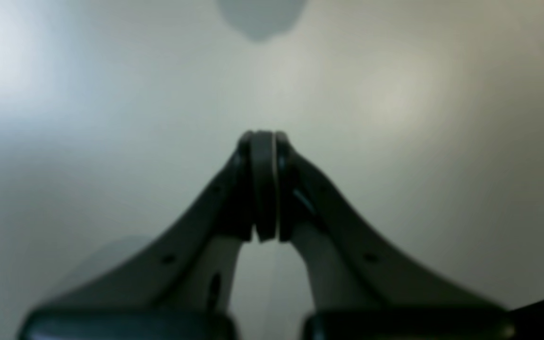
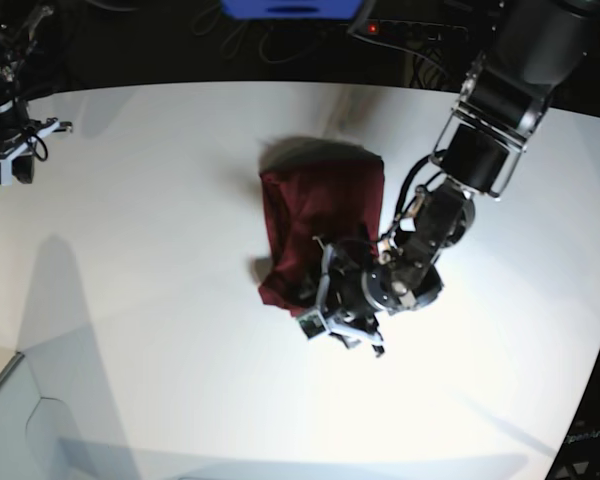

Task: Layout the t-shirt on the table in an organized manner, then fold the t-shirt properly

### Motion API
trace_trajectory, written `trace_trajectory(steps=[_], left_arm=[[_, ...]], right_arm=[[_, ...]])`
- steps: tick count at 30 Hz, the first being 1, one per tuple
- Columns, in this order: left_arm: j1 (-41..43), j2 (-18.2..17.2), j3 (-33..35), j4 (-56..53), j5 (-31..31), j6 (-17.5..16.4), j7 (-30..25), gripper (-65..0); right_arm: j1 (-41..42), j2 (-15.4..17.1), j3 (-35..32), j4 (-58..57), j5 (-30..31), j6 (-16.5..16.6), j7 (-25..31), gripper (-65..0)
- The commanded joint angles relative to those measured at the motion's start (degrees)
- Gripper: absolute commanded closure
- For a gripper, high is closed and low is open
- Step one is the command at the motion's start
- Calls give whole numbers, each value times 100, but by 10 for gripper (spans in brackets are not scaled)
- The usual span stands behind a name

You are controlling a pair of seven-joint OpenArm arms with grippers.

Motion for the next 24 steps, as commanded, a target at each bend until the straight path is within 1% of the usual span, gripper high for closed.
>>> trace_trajectory(steps=[1,2,3,4,5,12,19,21,23,24], left_arm=[[-228,5,-134,226,-46,56,-148,-381],[-228,5,-240,340,-46,56,-148,-428],[-228,5,-345,437,-46,56,-148,-458],[-228,5,-468,569,-46,56,-148,-484],[-228,5,-574,665,-46,56,-148,-495],[-175,-4,-1136,1527,-46,56,-78,-495],[537,-92,-1972,2371,-38,56,-43,-495],[845,-285,-2446,2643,-64,56,212,-495],[1108,-356,-2939,2898,-73,56,458,-494],[1275,-356,-3299,3048,-82,38,599,-490]], right_arm=[[16,77,10,120,93,17,137,0],[25,77,10,120,93,17,137,0],[25,77,10,120,93,17,137,0],[25,77,10,120,93,17,137,0],[25,77,10,120,93,17,137,0],[60,77,10,120,93,17,137,0],[34,77,-263,120,93,17,137,0],[34,77,-271,129,93,17,137,0],[25,77,-271,129,93,17,137,0],[25,77,-271,129,93,17,137,0]])
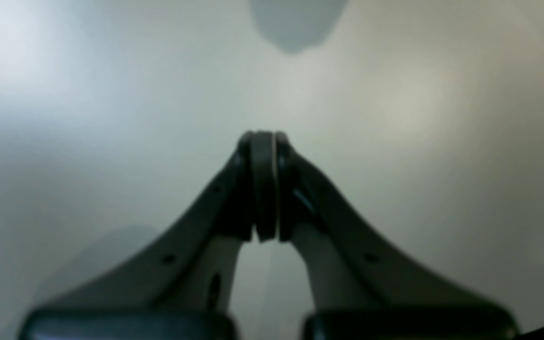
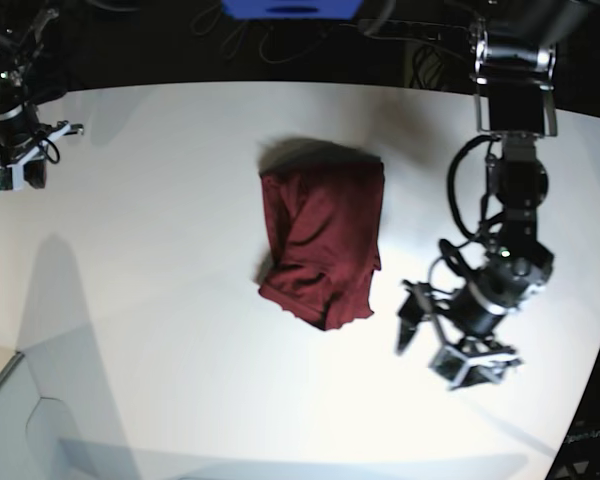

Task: Layout the t-shirt on the table in an organized manner, then fold the t-shirt properly

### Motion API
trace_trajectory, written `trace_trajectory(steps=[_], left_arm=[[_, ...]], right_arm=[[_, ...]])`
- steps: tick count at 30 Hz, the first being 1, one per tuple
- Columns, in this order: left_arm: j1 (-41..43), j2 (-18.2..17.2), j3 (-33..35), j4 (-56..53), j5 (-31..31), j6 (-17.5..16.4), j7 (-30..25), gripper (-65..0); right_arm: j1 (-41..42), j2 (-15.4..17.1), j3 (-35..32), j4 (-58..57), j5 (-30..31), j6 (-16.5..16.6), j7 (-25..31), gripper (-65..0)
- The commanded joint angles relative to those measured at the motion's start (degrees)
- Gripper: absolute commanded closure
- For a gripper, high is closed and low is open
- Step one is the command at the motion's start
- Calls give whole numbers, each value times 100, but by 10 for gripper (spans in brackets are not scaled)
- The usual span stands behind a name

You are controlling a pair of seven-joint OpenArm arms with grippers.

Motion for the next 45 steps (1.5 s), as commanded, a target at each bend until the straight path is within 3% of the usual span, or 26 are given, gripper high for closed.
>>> trace_trajectory(steps=[1,5,10,18,23,29,32,37,42,45], left_arm=[[72,-10,-333,271,-71,20,-50,-474],[1030,16,-1537,1044,-71,3,372,-313],[2323,385,-2662,1906,-71,3,504,-4],[3808,1432,-3955,2539,-79,-15,460,0],[4485,1871,-4122,2486,-79,-15,460,0],[5197,2100,-4113,2451,-79,-15,469,0],[5417,2021,-4060,1941,-71,-15,460,0],[5233,1405,-3823,235,-79,-23,311,0],[4925,790,-2944,-2147,-71,-6,-1280,0],[4441,588,-2592,-3817,-44,38,-2274,0]], right_arm=[[23,64,30,118,93,17,139,0],[23,64,74,118,93,17,139,0],[23,-6,452,118,93,17,130,0],[-276,-305,1041,100,93,17,130,0],[-689,-428,1050,56,93,17,130,0],[-1181,-648,1032,-31,93,17,130,0],[-1313,-692,1059,-357,93,17,130,0],[-1401,-674,1041,-1491,84,17,157,0],[-1357,-534,786,-2897,67,17,218,0],[-1348,-463,452,-3697,67,17,807,0]])
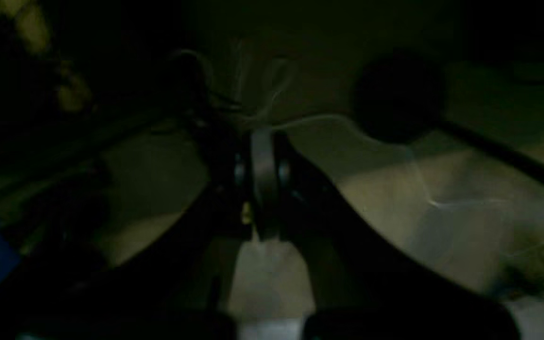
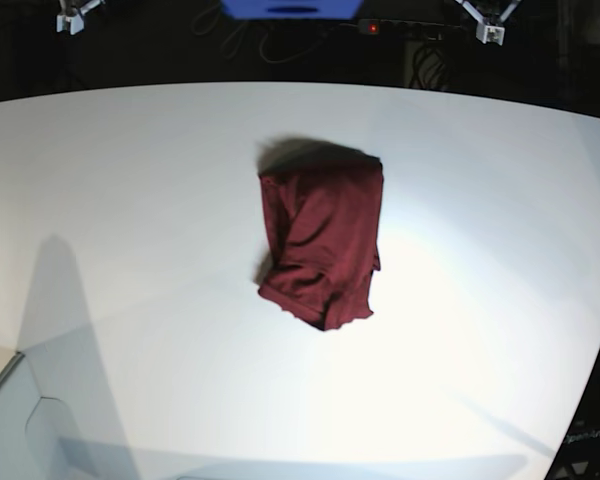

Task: Layout the t-shirt on the table in an organized manner, then fold the t-shirt properly

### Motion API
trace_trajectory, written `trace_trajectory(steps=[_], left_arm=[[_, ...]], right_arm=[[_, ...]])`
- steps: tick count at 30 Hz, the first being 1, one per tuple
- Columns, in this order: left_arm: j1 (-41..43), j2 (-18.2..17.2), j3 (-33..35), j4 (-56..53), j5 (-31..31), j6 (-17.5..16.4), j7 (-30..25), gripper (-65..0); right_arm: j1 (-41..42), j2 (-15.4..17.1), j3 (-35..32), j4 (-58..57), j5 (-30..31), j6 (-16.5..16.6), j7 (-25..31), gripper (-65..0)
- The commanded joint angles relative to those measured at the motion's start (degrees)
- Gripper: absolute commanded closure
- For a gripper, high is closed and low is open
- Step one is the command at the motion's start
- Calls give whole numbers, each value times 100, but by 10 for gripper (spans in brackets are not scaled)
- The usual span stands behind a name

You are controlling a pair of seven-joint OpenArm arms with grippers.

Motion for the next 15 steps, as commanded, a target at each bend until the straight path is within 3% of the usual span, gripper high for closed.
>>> trace_trajectory(steps=[1,4,7,9,12,15], left_arm=[[-159,-134,49,-571,-3,25,-262,0],[-827,-327,110,-2303,-29,34,-869,0],[-1460,-459,84,-4043,-29,78,-1581,0],[-1618,-424,128,-4500,6,552,-1968,0],[-1653,-248,128,-4474,6,1607,-2117,0],[-1750,-81,128,-4474,6,2566,-2117,0]], right_arm=[[-57,72,-77,-248,49,25,333,0],[93,72,-464,-1285,40,25,1265,0],[295,160,-1018,-2780,40,-885,2530,0],[471,204,-1431,-3764,40,-1544,3462,0],[682,204,-1880,-4784,40,-2458,4535,0],[814,248,-2381,-5118,40,-3478,4913,0]])
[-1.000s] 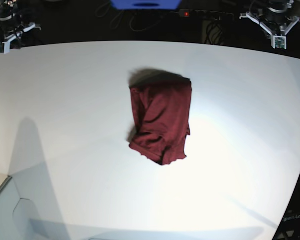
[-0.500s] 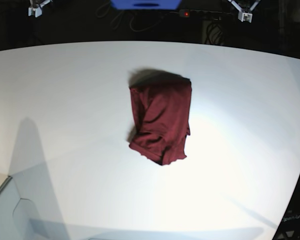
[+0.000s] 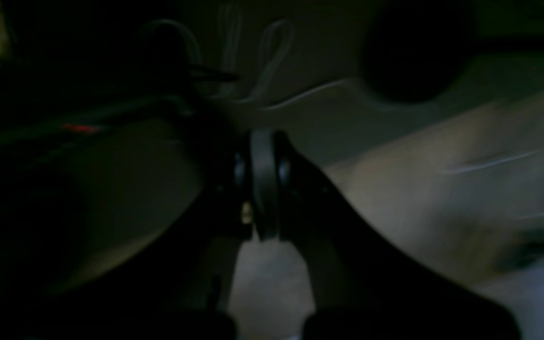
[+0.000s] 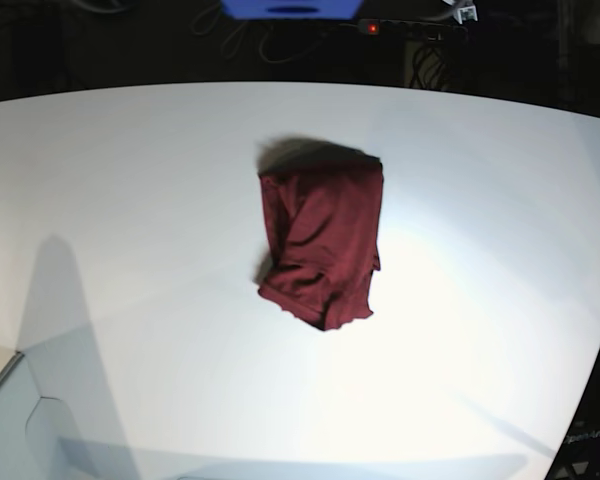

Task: Layout the t-shirt on the table in an organized manner, then fold the t-shirt properly

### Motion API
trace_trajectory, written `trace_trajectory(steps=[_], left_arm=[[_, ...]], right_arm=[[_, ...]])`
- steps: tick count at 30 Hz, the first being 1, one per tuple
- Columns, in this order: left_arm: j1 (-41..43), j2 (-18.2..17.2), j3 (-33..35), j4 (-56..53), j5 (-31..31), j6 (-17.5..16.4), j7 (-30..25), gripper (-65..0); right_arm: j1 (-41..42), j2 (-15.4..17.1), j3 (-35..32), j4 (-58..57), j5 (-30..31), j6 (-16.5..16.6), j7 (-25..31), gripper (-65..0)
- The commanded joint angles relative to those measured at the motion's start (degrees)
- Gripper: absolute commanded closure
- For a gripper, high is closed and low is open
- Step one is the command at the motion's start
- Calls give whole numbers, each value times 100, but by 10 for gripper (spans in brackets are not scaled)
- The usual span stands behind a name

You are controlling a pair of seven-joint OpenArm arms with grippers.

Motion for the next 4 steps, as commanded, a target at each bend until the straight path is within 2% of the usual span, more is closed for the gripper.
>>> trace_trajectory(steps=[1,4], left_arm=[[-98,-7,25,-20,26,101,-67,0],[-300,81,377,-125,17,303,56,0]], right_arm=[[-15,60,-163,14,38,-291,111,0],[56,86,-594,14,38,-871,-12,0]])
